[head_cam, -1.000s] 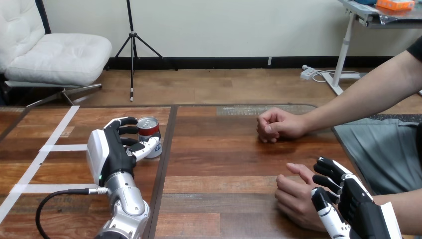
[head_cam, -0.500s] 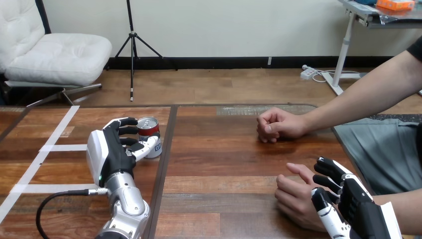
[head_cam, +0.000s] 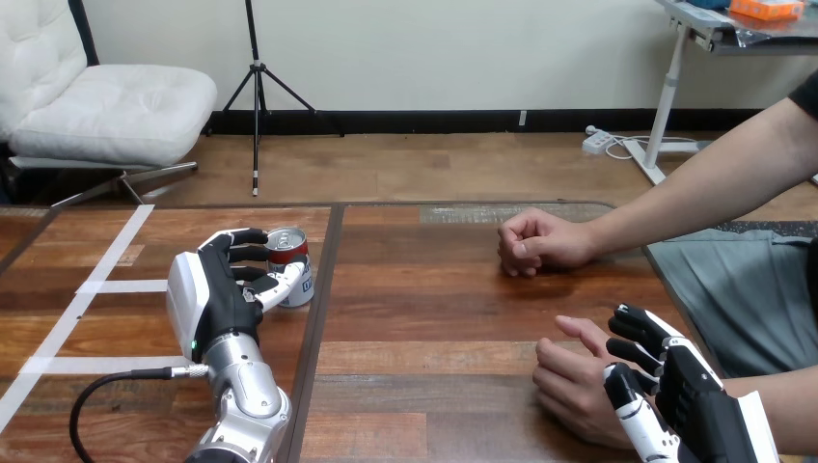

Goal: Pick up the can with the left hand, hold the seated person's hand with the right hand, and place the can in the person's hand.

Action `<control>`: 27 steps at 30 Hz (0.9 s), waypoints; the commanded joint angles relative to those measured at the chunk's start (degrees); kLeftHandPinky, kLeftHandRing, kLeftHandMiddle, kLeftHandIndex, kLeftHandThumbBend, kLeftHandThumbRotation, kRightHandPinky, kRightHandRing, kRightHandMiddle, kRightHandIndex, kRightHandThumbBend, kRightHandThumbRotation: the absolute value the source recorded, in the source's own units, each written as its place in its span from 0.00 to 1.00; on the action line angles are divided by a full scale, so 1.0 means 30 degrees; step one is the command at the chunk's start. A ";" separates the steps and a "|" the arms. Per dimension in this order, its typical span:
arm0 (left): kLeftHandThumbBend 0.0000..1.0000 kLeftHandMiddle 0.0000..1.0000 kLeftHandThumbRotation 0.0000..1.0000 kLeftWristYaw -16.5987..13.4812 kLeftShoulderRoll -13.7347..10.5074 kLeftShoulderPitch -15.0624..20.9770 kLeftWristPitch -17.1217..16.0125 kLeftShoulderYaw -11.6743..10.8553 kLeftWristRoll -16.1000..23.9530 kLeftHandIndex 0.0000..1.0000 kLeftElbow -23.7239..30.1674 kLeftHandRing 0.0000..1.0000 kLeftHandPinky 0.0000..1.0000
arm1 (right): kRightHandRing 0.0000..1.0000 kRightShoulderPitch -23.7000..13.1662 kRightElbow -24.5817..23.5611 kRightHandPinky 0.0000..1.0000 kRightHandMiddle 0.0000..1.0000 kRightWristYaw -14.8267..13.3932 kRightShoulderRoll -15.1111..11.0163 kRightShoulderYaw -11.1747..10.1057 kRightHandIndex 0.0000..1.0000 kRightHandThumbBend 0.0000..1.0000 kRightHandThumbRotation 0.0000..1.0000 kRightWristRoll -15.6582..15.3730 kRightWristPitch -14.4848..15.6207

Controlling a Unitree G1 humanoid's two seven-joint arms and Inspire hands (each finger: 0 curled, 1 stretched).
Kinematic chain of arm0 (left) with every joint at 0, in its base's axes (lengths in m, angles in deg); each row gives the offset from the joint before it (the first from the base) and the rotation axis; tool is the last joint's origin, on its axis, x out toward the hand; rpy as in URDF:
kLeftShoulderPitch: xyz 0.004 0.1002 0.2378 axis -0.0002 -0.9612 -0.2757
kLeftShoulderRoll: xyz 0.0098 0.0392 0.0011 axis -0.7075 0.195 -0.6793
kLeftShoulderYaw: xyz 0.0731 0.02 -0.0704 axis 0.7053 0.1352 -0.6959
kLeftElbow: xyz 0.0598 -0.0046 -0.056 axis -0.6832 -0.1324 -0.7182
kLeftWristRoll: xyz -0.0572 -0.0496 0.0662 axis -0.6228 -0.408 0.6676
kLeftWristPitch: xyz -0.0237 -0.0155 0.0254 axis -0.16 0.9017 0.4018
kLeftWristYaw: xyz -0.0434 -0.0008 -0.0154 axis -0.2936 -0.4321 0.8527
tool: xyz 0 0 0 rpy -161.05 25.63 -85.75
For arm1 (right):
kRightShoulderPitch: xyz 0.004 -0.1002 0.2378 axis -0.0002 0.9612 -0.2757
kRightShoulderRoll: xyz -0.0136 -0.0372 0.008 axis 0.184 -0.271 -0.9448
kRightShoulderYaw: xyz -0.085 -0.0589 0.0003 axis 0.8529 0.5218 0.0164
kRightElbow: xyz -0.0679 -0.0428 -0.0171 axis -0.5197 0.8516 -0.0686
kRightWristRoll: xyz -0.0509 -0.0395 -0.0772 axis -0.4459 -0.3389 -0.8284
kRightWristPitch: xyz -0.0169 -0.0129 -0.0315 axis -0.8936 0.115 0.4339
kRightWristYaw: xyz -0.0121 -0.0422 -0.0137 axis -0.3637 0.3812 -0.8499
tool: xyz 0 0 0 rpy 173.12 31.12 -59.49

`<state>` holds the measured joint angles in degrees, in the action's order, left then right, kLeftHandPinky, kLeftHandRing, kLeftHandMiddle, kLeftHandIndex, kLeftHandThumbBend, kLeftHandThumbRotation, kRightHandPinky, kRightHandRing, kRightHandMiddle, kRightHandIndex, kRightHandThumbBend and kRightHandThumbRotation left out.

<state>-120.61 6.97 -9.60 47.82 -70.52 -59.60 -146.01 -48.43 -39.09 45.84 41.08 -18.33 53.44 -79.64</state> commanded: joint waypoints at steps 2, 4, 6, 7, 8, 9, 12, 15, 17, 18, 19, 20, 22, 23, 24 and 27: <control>0.59 0.62 0.00 -0.0126 -0.0033 0.1324 -0.0515 0.0150 0.0264 0.61 -0.0024 0.56 0.53 | 0.81 -0.0795 -0.0871 0.73 0.84 -0.0038 -0.0041 -0.0053 0.83 0.54 0.63 0.0172 -0.0414; 0.60 0.62 0.00 -0.0199 -0.0066 0.1332 -0.0485 0.0213 0.0341 0.61 -0.0026 0.57 0.53 | 0.81 -0.0822 -0.0824 0.73 0.84 -0.0042 -0.0060 -0.0058 0.83 0.54 0.62 0.0129 -0.0461; 0.60 0.62 0.00 -0.0238 -0.0078 0.1318 -0.0533 0.0230 0.0365 0.60 -0.0017 0.57 0.53 | 0.81 -0.0815 -0.0805 0.73 0.84 -0.0038 -0.0084 -0.0062 0.83 0.53 0.62 0.0090 -0.0495; 0.60 0.62 0.00 -0.0271 -0.0081 0.1313 -0.0565 0.0232 0.0370 0.60 -0.0009 0.57 0.53 | 0.81 -0.0832 -0.0782 0.73 0.84 -0.0030 -0.0082 -0.0055 0.83 0.53 0.62 0.0108 -0.0494; 0.61 0.62 0.00 -0.0291 -0.0081 0.1311 -0.0583 0.0231 0.0369 0.60 -0.0004 0.57 0.53 | 0.81 -0.0846 -0.0769 0.72 0.84 -0.0024 -0.0076 -0.0049 0.83 0.53 0.62 0.0128 -0.0488; 0.61 0.61 0.00 -0.0305 -0.0081 0.1310 -0.0594 0.0233 0.0368 0.60 -0.0001 0.57 0.53 | 0.81 -0.0855 -0.0759 0.72 0.84 -0.0020 -0.0073 -0.0045 0.83 0.53 0.62 0.0140 -0.0485; 0.61 0.61 0.00 -0.0182 -0.0110 0.1272 -0.0710 0.0231 0.0329 0.60 0.0019 0.57 0.52 | 0.80 -0.0901 -0.0702 0.72 0.84 -0.0011 -0.0039 -0.0018 0.83 0.53 0.62 0.0198 -0.0472; 0.61 0.61 0.00 0.0038 -0.0108 0.1173 -0.0887 0.0193 0.0228 0.60 0.0106 0.57 0.52 | 0.80 -0.0923 -0.0667 0.72 0.84 -0.0057 -0.0017 -0.0006 0.83 0.54 0.62 0.0112 -0.0462; 0.61 0.61 0.00 0.0059 -0.0122 0.1063 -0.1153 0.0207 0.0235 0.60 0.0135 0.57 0.52 | 0.80 -0.0920 -0.0698 0.72 0.84 -0.0075 0.0012 0.0015 0.83 0.54 0.62 0.0089 -0.0416; 0.61 0.60 0.00 0.0061 -0.0126 0.1035 -0.1229 0.0212 0.0239 0.60 0.0138 0.57 0.52 | 0.80 -0.0919 -0.0707 0.72 0.84 -0.0079 0.0020 0.0021 0.83 0.54 0.62 0.0086 -0.0402; 0.61 0.60 0.00 0.0226 -0.0110 0.0953 -0.1371 0.0148 0.0138 0.60 0.0202 0.57 0.52 | 0.80 -0.0931 -0.0705 0.72 0.84 -0.0078 0.0030 0.0033 0.83 0.54 0.62 0.0089 -0.0388; 0.60 0.60 0.00 0.0350 -0.0096 0.0902 -0.1455 0.0097 0.0060 0.60 0.0244 0.57 0.52 | 0.80 -0.0940 -0.0700 0.72 0.84 -0.0077 0.0035 0.0040 0.83 0.54 0.62 0.0092 -0.0382; 0.60 0.61 0.00 0.0553 -0.0083 0.0738 -0.1738 0.0037 -0.0053 0.61 0.0353 0.58 0.53 | 0.81 -0.0948 -0.0722 0.72 0.84 -0.0078 0.0043 0.0054 0.83 0.54 0.62 0.0080 -0.0323; 0.60 0.61 0.00 0.0614 -0.0084 0.0653 -0.1890 0.0030 -0.0080 0.61 0.0402 0.58 0.53 | 0.81 -0.0947 -0.0743 0.72 0.84 -0.0080 0.0045 0.0059 0.83 0.54 0.62 0.0069 -0.0283; 0.59 0.61 0.00 0.0659 -0.0085 0.0597 -0.1998 0.0024 -0.0102 0.61 0.0430 0.58 0.54 | 0.81 -0.0946 -0.0757 0.73 0.84 -0.0082 0.0046 0.0063 0.83 0.54 0.62 0.0062 -0.0257; 0.59 0.62 0.00 0.0785 -0.0092 0.0308 -0.2577 -0.0013 -0.0179 0.62 0.0552 0.59 0.54 | 0.81 -0.0986 -0.0687 0.73 0.84 -0.0072 0.0037 0.0063 0.83 0.54 0.62 0.0076 -0.0313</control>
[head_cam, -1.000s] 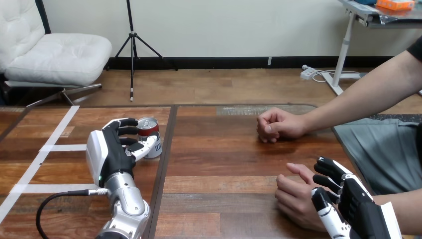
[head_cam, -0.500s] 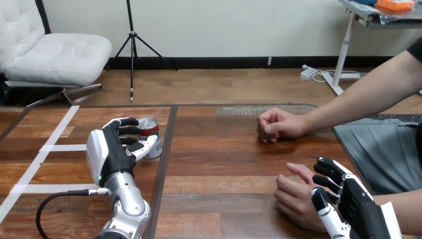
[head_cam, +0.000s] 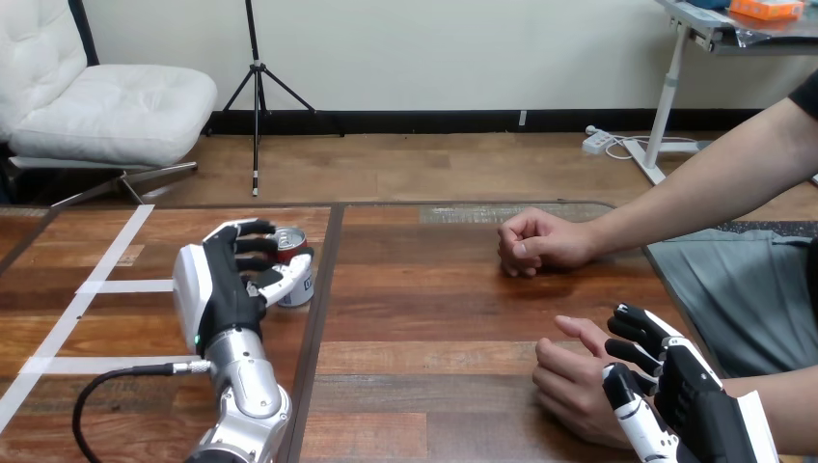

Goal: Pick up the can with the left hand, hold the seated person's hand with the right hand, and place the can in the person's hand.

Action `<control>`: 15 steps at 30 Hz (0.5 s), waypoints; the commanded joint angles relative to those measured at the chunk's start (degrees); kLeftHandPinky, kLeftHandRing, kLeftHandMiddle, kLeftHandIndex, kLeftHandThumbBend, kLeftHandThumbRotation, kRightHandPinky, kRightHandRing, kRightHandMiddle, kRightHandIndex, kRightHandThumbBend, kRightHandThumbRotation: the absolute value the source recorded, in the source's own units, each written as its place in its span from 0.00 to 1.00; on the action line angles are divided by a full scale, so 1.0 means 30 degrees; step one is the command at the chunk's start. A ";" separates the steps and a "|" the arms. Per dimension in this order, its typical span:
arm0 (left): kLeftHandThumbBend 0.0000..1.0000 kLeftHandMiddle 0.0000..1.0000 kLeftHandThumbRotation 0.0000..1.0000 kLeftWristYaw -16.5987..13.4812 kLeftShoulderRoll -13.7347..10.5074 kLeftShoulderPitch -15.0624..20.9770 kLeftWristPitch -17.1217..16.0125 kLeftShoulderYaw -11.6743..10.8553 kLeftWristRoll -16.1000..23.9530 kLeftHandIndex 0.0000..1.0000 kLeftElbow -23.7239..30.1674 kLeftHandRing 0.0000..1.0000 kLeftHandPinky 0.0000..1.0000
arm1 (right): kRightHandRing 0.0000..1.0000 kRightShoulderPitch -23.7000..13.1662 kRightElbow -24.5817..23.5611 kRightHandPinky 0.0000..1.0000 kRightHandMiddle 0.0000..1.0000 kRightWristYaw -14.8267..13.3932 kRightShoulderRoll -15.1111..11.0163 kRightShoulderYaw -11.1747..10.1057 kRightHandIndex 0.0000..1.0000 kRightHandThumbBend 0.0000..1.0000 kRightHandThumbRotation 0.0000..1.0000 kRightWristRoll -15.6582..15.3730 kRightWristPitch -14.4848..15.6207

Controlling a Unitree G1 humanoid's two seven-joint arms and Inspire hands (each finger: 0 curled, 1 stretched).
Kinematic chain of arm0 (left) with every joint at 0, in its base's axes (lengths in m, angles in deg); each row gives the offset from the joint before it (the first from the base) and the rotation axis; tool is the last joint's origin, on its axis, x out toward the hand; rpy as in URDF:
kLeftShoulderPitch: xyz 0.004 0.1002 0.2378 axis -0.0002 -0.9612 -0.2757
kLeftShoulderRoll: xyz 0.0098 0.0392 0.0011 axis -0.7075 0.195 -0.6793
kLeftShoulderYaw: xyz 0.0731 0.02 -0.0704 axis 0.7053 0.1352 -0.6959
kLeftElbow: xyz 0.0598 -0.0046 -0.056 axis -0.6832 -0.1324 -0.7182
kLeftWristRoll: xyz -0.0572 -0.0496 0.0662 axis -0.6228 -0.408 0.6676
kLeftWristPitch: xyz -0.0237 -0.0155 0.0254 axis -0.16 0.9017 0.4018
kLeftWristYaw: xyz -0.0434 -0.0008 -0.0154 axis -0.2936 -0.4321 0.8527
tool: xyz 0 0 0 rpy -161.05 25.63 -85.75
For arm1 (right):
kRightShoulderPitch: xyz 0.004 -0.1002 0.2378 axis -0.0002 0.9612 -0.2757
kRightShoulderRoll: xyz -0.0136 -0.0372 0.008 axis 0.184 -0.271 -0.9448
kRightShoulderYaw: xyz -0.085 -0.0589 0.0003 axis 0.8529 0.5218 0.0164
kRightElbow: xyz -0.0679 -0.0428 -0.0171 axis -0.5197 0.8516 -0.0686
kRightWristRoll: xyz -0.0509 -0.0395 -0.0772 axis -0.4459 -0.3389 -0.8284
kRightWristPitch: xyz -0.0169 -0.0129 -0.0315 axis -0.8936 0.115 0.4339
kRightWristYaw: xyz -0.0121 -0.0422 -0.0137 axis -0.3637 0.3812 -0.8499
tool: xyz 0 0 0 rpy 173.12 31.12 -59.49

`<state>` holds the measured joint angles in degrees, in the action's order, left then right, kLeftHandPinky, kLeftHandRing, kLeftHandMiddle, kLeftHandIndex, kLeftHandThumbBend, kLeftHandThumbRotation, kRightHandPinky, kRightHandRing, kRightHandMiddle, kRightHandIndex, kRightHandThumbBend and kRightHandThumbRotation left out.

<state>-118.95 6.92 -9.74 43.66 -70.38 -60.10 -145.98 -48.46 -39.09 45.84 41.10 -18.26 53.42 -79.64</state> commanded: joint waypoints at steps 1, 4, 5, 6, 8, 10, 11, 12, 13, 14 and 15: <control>0.59 0.62 0.00 0.0203 -0.0056 0.0229 -0.1331 -0.0082 -0.0045 0.62 0.0602 0.59 0.54 | 0.81 -0.0991 -0.0685 0.73 0.84 -0.0100 0.0046 0.0037 0.83 0.54 0.62 0.0058 -0.0316; 0.59 0.62 0.00 0.0217 -0.0010 -0.0041 -0.1626 -0.0140 -0.0148 0.62 0.0731 0.59 0.55 | 0.81 -0.1042 -0.0674 0.73 0.84 -0.0137 0.0083 0.0041 0.83 0.55 0.62 0.0051 -0.0295; 0.59 0.62 0.00 0.0258 0.0008 -0.0149 -0.1750 -0.0160 -0.0189 0.62 0.0793 0.59 0.55 | 0.81 -0.1044 -0.0675 0.73 0.84 -0.0125 0.0087 0.0045 0.83 0.55 0.62 0.0085 -0.0294; 0.59 0.63 0.00 0.0293 0.0016 -0.0211 -0.1831 -0.0176 -0.0220 0.62 0.0824 0.59 0.55 | 0.81 -0.1062 -0.0668 0.73 0.84 -0.0121 0.0093 0.0049 0.83 0.55 0.62 0.0101 -0.0285; 0.59 0.63 0.00 0.0354 0.0002 -0.0541 -0.2312 -0.0154 -0.0233 0.63 0.1029 0.59 0.55 | 0.81 -0.1108 -0.0619 0.73 0.84 -0.0163 0.0066 0.0013 0.83 0.55 0.62 0.0006 -0.0297; 0.59 0.63 0.00 0.0424 0.0009 -0.0852 -0.2748 -0.0168 -0.0284 0.63 0.1237 0.59 0.55 | 0.81 -0.1150 -0.0573 0.73 0.84 -0.0159 0.0034 -0.0006 0.83 0.55 0.62 -0.0011 -0.0311; 0.60 0.62 0.00 0.0458 0.0023 -0.0997 -0.2939 -0.0188 -0.0318 0.62 0.1339 0.59 0.55 | 0.81 -0.1157 -0.0560 0.73 0.84 -0.0138 0.0018 -0.0010 0.83 0.55 0.62 0.0012 -0.0323; 0.60 0.62 0.00 0.0492 0.0030 -0.1078 -0.3065 -0.0210 -0.0344 0.62 0.1391 0.59 0.54 | 0.81 -0.1187 -0.0539 0.73 0.84 -0.0129 0.0009 -0.0012 0.83 0.55 0.62 0.0023 -0.0317; 0.60 0.62 0.00 0.0512 0.0031 -0.1343 -0.3383 -0.0189 -0.0324 0.62 0.1582 0.59 0.54 | 0.81 -0.1216 -0.0500 0.73 0.84 -0.0137 -0.0011 -0.0033 0.83 0.55 0.62 0.0000 -0.0358; 0.60 0.62 0.00 0.0523 0.0027 -0.1508 -0.3586 -0.0172 -0.0300 0.62 0.1698 0.58 0.54 | 0.81 -0.1237 -0.0473 0.73 0.84 -0.0149 -0.0021 -0.0048 0.83 0.55 0.62 -0.0023 -0.0385; 0.60 0.61 0.00 0.0540 0.0026 -0.1601 -0.3715 -0.0167 -0.0285 0.61 0.1765 0.58 0.54 | 0.81 -0.1281 -0.0444 0.73 0.84 -0.0159 -0.0031 -0.0061 0.83 0.55 0.62 -0.0039 -0.0386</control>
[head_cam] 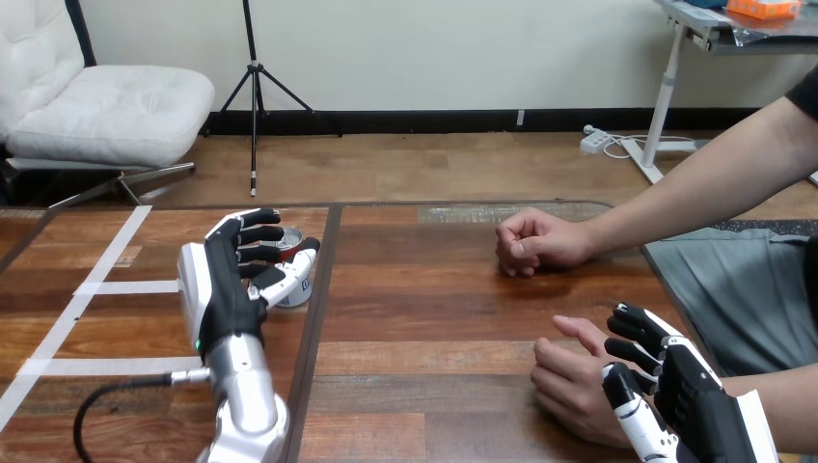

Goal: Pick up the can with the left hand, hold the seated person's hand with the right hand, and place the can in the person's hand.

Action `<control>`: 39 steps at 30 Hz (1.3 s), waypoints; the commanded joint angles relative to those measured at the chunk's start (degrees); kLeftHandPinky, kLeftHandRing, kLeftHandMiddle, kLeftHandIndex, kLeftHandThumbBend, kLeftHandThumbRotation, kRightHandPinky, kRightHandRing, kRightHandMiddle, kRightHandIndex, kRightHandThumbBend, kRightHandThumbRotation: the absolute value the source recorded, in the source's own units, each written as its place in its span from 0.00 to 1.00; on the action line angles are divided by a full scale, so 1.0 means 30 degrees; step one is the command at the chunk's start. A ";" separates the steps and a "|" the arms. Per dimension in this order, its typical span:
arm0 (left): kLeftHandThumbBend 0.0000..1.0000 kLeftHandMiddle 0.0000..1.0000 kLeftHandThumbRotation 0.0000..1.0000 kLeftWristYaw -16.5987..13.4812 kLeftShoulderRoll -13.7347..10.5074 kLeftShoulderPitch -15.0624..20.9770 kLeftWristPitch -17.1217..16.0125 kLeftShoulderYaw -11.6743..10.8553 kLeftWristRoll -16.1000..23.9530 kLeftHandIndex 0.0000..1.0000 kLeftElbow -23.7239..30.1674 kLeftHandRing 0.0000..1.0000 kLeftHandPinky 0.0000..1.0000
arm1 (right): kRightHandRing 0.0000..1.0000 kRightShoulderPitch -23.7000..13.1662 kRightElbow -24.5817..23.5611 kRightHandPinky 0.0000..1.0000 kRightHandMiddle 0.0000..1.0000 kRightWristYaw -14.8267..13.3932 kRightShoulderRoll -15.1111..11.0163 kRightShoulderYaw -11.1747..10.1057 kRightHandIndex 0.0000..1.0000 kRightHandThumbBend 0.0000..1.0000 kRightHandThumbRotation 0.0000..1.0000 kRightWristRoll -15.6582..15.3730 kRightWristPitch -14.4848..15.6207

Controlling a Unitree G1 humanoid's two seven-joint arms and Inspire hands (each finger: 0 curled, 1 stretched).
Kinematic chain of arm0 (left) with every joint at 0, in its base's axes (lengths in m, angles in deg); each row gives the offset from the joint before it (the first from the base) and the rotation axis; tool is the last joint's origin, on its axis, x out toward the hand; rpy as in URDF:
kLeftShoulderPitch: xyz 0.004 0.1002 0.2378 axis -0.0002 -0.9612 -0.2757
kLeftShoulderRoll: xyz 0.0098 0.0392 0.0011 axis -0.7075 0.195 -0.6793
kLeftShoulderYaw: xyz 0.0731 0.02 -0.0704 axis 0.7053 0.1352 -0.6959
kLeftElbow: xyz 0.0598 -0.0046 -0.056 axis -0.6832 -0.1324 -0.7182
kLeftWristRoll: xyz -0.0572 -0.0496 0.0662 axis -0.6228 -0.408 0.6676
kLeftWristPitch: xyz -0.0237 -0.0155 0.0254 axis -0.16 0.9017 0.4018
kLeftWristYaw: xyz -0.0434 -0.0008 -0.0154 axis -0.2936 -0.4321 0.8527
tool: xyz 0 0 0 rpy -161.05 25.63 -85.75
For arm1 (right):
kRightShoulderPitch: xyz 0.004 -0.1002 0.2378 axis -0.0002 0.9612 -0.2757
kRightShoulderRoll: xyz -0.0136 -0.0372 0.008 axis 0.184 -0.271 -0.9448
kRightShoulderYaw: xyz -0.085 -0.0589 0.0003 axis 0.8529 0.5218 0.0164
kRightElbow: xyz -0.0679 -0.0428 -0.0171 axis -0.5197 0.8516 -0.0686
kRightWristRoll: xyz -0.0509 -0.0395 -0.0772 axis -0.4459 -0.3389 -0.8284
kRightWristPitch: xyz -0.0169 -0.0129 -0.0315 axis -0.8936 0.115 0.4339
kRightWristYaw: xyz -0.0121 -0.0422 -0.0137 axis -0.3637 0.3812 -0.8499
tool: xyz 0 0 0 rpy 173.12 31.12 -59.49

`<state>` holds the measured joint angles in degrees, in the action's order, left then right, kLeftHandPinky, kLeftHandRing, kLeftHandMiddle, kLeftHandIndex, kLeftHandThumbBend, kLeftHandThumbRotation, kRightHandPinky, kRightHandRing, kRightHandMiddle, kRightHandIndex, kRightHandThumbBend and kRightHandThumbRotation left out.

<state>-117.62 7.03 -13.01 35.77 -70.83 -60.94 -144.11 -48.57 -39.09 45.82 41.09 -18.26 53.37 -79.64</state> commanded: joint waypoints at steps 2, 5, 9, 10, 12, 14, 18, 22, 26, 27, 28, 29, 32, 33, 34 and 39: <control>0.60 0.61 0.00 0.0254 -0.0007 -0.1015 -0.1553 0.0013 0.0003 0.61 0.1547 0.58 0.53 | 0.81 -0.1269 -0.0457 0.73 0.84 -0.0239 -0.0022 -0.0105 0.83 0.56 0.63 -0.0143 -0.0330; 0.60 0.60 0.00 0.0637 -0.0003 -0.1707 -0.2183 0.0037 -0.0040 0.60 0.2126 0.57 0.52 | 0.81 -0.1336 -0.0433 0.73 0.84 -0.0282 -0.0029 -0.0135 0.82 0.56 0.63 -0.0184 -0.0291; 0.60 0.59 0.00 0.0934 -0.0027 -0.2593 -0.2480 0.0146 0.0102 0.60 0.2950 0.56 0.52 | 0.81 -0.1423 -0.0401 0.73 0.84 -0.0157 -0.0078 -0.0099 0.83 0.56 0.64 0.0039 -0.0233; 0.61 0.59 0.00 0.1151 0.0003 -0.3006 -0.2741 0.0142 0.0035 0.60 0.3291 0.56 0.52 | 0.81 -0.1425 -0.0410 0.73 0.84 -0.0154 -0.0088 -0.0095 0.83 0.55 0.63 0.0026 -0.0210; 0.61 0.58 0.00 0.1443 0.0055 -0.3436 -0.2996 0.0099 -0.0072 0.60 0.3699 0.56 0.52 | 0.81 -0.1468 -0.0414 0.73 0.84 -0.0167 -0.0103 -0.0104 0.83 0.55 0.63 -0.0016 -0.0155; 0.61 0.58 0.00 0.1697 0.0134 -0.4106 -0.3325 0.0069 -0.0157 0.59 0.4323 0.56 0.51 | 0.81 -0.1518 -0.0358 0.73 0.84 -0.0121 -0.0109 -0.0083 0.83 0.55 0.63 0.0062 -0.0185; 0.63 0.58 0.00 0.2053 0.0179 -0.5164 -0.3584 0.0078 -0.0136 0.59 0.5375 0.55 0.48 | 0.81 -0.1581 -0.0334 0.74 0.84 -0.0102 -0.0084 -0.0045 0.83 0.55 0.63 0.0112 -0.0145; 0.64 0.58 0.00 0.2365 0.0102 -0.6732 -0.3926 0.0217 0.0119 0.60 0.6952 0.53 0.46 | 0.81 -0.1605 -0.0304 0.74 0.84 -0.0072 -0.0081 0.0003 0.83 0.54 0.63 0.0110 -0.0137; 0.65 0.59 0.00 0.2671 0.0082 -0.7777 -0.3826 0.0247 0.0255 0.60 0.8215 0.54 0.48 | 0.81 -0.1648 -0.0257 0.75 0.84 -0.0077 -0.0047 0.0039 0.83 0.54 0.62 0.0108 -0.0155; 0.65 0.59 0.00 0.2721 0.0091 -0.7959 -0.3730 0.0241 0.0284 0.61 0.8475 0.54 0.49 | 0.81 -0.1656 -0.0250 0.75 0.84 -0.0080 -0.0042 0.0044 0.83 0.54 0.62 0.0105 -0.0155; 0.66 0.59 0.00 0.2770 0.0050 -0.8301 -0.3639 0.0273 0.0395 0.61 0.8915 0.54 0.49 | 0.81 -0.1663 -0.0231 0.75 0.84 -0.0066 -0.0032 0.0065 0.83 0.54 0.62 0.0124 -0.0179; 0.67 0.60 0.00 0.2816 0.0026 -0.8525 -0.3556 0.0288 0.0468 0.62 0.9227 0.55 0.50 | 0.81 -0.1668 -0.0217 0.75 0.84 -0.0054 -0.0027 0.0079 0.83 0.54 0.62 0.0140 -0.0195; 0.69 0.63 0.00 0.2872 -0.0036 -0.9158 -0.3244 0.0350 0.0738 0.65 1.0198 0.59 0.54 | 0.81 -0.1691 -0.0147 0.75 0.84 -0.0010 -0.0028 0.0117 0.83 0.54 0.61 0.0182 -0.0263; 0.70 0.64 0.00 0.2892 -0.0039 -0.9299 -0.3139 0.0356 0.0799 0.66 1.0443 0.60 0.55 | 0.81 -0.1697 -0.0128 0.75 0.84 -0.0001 -0.0030 0.0124 0.83 0.54 0.61 0.0191 -0.0280; 0.71 0.65 0.00 0.2948 -0.0054 -0.9501 -0.3185 0.0353 0.0807 0.67 1.0698 0.61 0.56 | 0.81 -0.1706 -0.0088 0.74 0.84 0.0001 -0.0044 0.0133 0.83 0.54 0.61 0.0149 -0.0338; 0.75 0.75 0.00 0.3101 -0.0049 -1.0154 -0.3090 0.0325 0.0873 0.75 1.1719 0.72 0.66 | 0.81 -0.1705 0.0010 0.74 0.84 0.0039 -0.0059 0.0152 0.83 0.54 0.62 0.0107 -0.0421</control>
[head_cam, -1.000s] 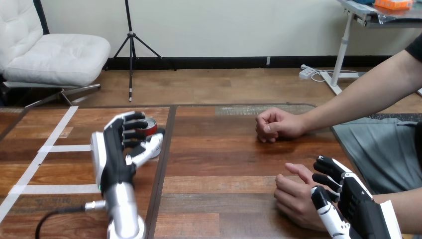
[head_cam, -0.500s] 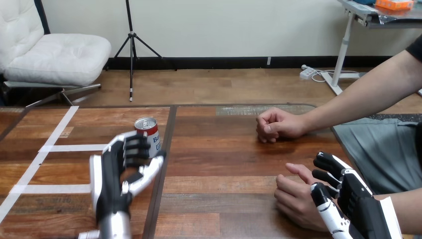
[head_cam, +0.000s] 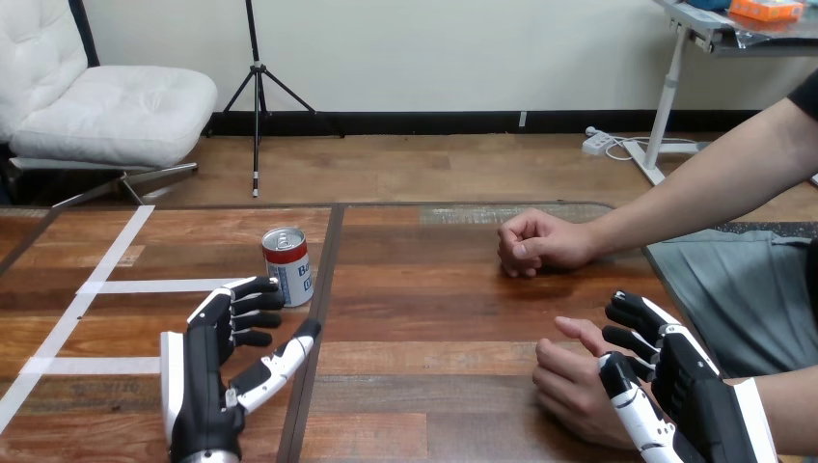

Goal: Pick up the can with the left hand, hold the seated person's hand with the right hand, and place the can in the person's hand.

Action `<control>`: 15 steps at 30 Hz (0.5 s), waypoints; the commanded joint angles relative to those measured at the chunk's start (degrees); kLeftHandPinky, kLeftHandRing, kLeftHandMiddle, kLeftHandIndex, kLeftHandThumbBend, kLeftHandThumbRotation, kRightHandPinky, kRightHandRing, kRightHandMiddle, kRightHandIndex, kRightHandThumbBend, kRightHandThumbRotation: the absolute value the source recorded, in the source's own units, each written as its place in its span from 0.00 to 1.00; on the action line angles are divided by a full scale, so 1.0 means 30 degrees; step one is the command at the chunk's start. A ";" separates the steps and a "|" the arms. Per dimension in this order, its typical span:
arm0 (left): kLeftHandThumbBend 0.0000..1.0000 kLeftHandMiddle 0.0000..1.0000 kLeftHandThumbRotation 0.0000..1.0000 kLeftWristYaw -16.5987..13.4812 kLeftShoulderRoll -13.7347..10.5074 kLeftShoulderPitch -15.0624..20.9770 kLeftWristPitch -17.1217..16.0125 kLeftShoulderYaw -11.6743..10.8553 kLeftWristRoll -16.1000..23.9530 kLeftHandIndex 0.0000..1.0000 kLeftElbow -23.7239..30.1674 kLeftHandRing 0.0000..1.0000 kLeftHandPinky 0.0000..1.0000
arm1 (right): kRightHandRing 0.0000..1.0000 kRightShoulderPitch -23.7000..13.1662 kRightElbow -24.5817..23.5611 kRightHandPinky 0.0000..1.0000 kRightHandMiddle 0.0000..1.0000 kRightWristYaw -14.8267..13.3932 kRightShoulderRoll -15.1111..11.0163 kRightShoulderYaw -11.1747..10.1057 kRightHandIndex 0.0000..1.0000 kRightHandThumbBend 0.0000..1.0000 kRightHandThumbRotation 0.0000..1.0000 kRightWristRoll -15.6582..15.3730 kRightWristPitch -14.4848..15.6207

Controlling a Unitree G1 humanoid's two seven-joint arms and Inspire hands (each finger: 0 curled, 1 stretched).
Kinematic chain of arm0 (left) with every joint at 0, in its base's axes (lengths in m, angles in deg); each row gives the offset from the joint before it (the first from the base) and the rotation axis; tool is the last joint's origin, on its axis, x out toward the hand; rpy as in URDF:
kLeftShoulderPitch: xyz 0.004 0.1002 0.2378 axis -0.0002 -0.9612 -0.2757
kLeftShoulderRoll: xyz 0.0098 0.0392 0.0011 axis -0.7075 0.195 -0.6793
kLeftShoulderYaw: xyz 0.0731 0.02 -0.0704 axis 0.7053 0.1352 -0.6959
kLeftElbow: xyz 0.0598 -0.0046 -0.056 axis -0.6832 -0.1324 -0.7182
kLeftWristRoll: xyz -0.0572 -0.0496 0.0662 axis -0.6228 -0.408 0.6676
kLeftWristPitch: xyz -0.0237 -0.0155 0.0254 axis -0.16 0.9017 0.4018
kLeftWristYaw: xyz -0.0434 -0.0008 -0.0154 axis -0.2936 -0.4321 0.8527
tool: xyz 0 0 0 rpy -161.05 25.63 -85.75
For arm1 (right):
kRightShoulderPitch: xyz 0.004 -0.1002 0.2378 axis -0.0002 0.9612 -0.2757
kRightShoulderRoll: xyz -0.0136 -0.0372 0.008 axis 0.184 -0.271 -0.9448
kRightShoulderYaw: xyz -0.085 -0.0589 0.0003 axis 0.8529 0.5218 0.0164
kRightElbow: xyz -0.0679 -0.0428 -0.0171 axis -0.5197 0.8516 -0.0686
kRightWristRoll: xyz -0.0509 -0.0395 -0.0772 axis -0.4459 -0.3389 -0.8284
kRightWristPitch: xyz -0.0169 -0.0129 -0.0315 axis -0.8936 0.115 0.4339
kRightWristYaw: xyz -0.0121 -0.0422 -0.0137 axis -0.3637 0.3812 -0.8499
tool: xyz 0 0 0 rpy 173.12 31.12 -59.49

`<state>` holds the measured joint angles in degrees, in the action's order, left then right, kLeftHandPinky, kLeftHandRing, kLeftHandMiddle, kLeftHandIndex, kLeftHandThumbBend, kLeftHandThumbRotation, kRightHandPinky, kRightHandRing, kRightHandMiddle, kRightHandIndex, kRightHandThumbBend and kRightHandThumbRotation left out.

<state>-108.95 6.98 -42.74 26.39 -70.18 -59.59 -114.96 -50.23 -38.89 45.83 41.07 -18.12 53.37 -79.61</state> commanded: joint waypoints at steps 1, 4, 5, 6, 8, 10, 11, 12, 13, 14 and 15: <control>0.75 0.76 0.00 0.0234 -0.0044 -0.0395 0.0057 0.0093 0.0455 0.76 0.2241 0.73 0.67 | 0.81 -0.1144 -0.0031 0.74 0.84 0.0078 -0.0039 0.0125 0.83 0.54 0.62 0.0175 -0.0437; 0.77 0.80 0.00 0.0290 -0.0044 -0.0728 0.0237 0.0055 0.0567 0.79 0.2850 0.78 0.73 | 0.81 -0.1113 0.0007 0.74 0.84 0.0129 -0.0021 0.0140 0.83 0.54 0.62 0.0253 -0.0426; 0.77 0.82 0.00 0.0300 -0.0037 -0.0832 0.0325 0.0046 0.0623 0.80 0.3061 0.80 0.76 | 0.81 -0.1095 0.0011 0.74 0.84 0.0121 -0.0020 0.0134 0.83 0.54 0.62 0.0233 -0.0411; 0.78 0.83 0.01 0.0314 -0.0028 -0.0909 0.0396 0.0034 0.0665 0.82 0.3220 0.82 0.78 | 0.81 -0.1084 0.0013 0.74 0.84 0.0115 -0.0019 0.0131 0.83 0.55 0.62 0.0220 -0.0401; 0.78 0.88 0.03 0.0309 -0.0008 -0.1131 0.0560 0.0012 0.0803 0.85 0.3688 0.86 0.83 | 0.81 -0.1057 0.0031 0.75 0.84 0.0094 -0.0054 0.0121 0.84 0.55 0.62 0.0118 -0.0390; 0.78 0.89 0.04 0.0299 0.0037 -0.1313 0.0706 -0.0010 0.0877 0.87 0.4091 0.88 0.85 | 0.81 -0.1052 0.0069 0.75 0.84 0.0092 -0.0072 0.0118 0.84 0.55 0.62 0.0096 -0.0398; 0.79 0.90 0.04 0.0295 0.0067 -0.1394 0.0774 -0.0022 0.0897 0.88 0.4271 0.89 0.86 | 0.81 -0.1052 0.0089 0.75 0.84 0.0097 -0.0074 0.0119 0.84 0.55 0.63 0.0111 -0.0407; 0.79 0.91 0.05 0.0296 0.0090 -0.1457 0.0838 -0.0030 0.0912 0.89 0.4414 0.90 0.87 | 0.81 -0.1052 0.0102 0.75 0.84 0.0100 -0.0076 0.0119 0.84 0.55 0.63 0.0120 -0.0414; 0.79 0.92 0.06 0.0234 0.0135 -0.1538 0.0830 -0.0053 0.0951 0.89 0.4621 0.90 0.88 | 0.81 -0.1049 0.0116 0.75 0.84 0.0141 -0.0064 0.0136 0.84 0.55 0.63 0.0212 -0.0397; 0.79 0.93 0.06 0.0194 0.0167 -0.1592 0.0832 -0.0068 0.0980 0.90 0.4761 0.91 0.89 | 0.82 -0.1047 0.0124 0.75 0.85 0.0170 -0.0056 0.0148 0.84 0.55 0.63 0.0279 -0.0384; 0.78 0.93 0.07 0.0170 0.0193 -0.1639 0.0849 -0.0076 0.1001 0.91 0.4879 0.92 0.89 | 0.82 -0.1043 0.0126 0.76 0.85 0.0192 -0.0054 0.0154 0.84 0.56 0.63 0.0327 -0.0375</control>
<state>-108.10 7.10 -48.68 28.70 -69.98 -57.38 -105.56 -50.41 -38.52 46.05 41.06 -17.90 53.47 -79.61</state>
